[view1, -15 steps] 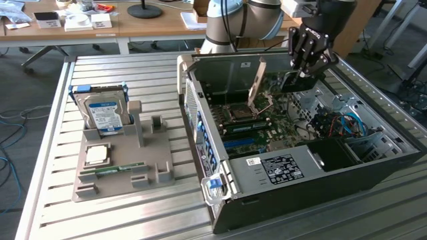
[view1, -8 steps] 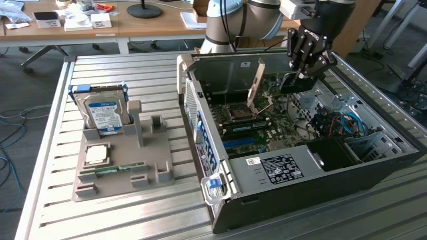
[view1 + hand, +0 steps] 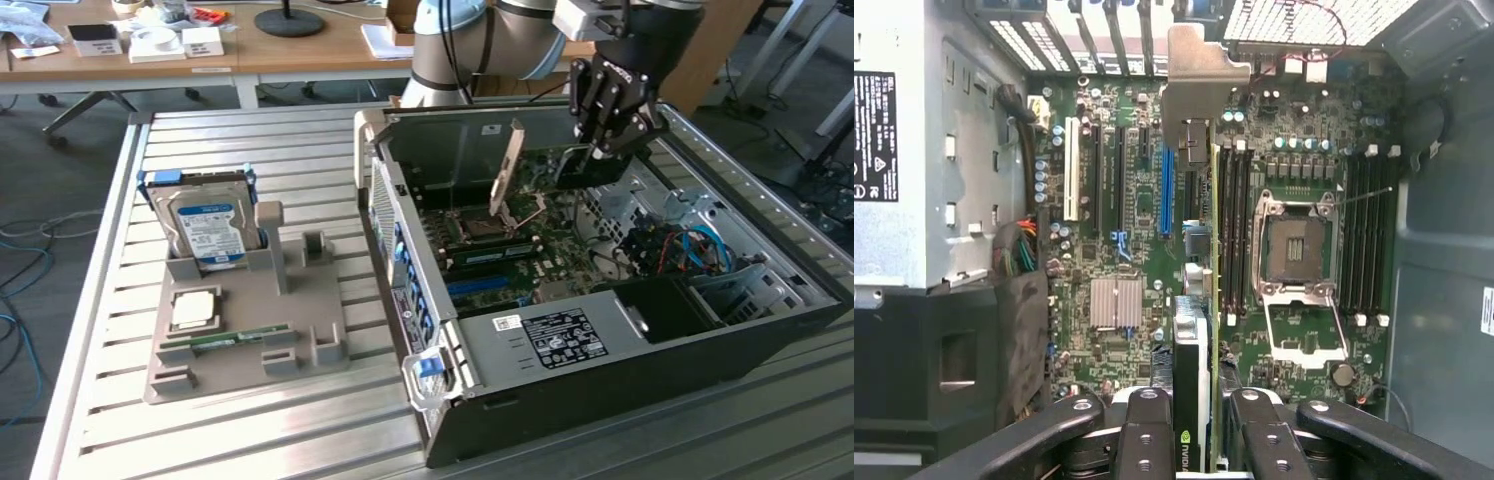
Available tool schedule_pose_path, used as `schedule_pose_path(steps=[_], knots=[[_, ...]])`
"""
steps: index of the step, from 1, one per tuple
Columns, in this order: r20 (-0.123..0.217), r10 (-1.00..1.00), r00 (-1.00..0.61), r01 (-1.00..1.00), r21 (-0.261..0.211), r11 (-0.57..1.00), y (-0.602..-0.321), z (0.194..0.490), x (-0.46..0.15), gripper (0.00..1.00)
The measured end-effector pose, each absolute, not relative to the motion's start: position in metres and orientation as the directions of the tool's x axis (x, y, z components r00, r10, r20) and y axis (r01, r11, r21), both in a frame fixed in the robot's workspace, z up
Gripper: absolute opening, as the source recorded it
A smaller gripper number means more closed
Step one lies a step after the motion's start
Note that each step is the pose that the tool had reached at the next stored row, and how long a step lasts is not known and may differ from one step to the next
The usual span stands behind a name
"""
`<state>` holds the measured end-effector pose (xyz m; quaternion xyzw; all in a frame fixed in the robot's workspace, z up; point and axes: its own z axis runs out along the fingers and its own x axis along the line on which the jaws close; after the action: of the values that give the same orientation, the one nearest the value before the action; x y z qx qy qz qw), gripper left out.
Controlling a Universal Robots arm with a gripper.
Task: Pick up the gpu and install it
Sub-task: 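Insert the gpu into the slot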
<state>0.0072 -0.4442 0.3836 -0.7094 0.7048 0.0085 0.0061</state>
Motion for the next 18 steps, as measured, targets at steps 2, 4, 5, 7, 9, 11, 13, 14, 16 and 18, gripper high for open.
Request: schedule_pose_path(steps=[2,4,5,7,9,11,13,14,16,18], knots=[[-0.021,-1.000,0.006,-1.000,0.003,-0.007,-0.444,0.383,0.005,0.27],[-0.021,-1.000,0.006,-1.000,0.003,-0.006,-0.444,0.383,0.003,0.27],[-0.021,-1.000,0.006,-1.000,0.003,-0.006,-0.444,0.383,0.002,0.27],[-0.020,-1.000,0.006,-1.000,0.003,-0.006,-0.444,0.383,-0.001,0.27],[-0.021,-1.000,0.006,-1.000,0.003,-0.006,-0.444,0.382,-0.003,0.27],[-0.021,-1.000,0.006,-1.000,0.003,-0.006,-0.444,0.382,-0.005,0.27],[-0.021,-1.000,0.006,-1.000,0.003,-0.006,-0.444,0.381,-0.006,0.27],[-0.021,-1.000,0.006,-1.000,0.003,-0.006,-0.444,0.380,-0.007,0.27],[-0.021,-1.000,0.006,-1.000,0.003,-0.006,-0.444,0.379,-0.008,0.27],[-0.021,-1.000,0.005,-1.000,0.003,-0.006,-0.444,0.378,-0.010,0.27]])
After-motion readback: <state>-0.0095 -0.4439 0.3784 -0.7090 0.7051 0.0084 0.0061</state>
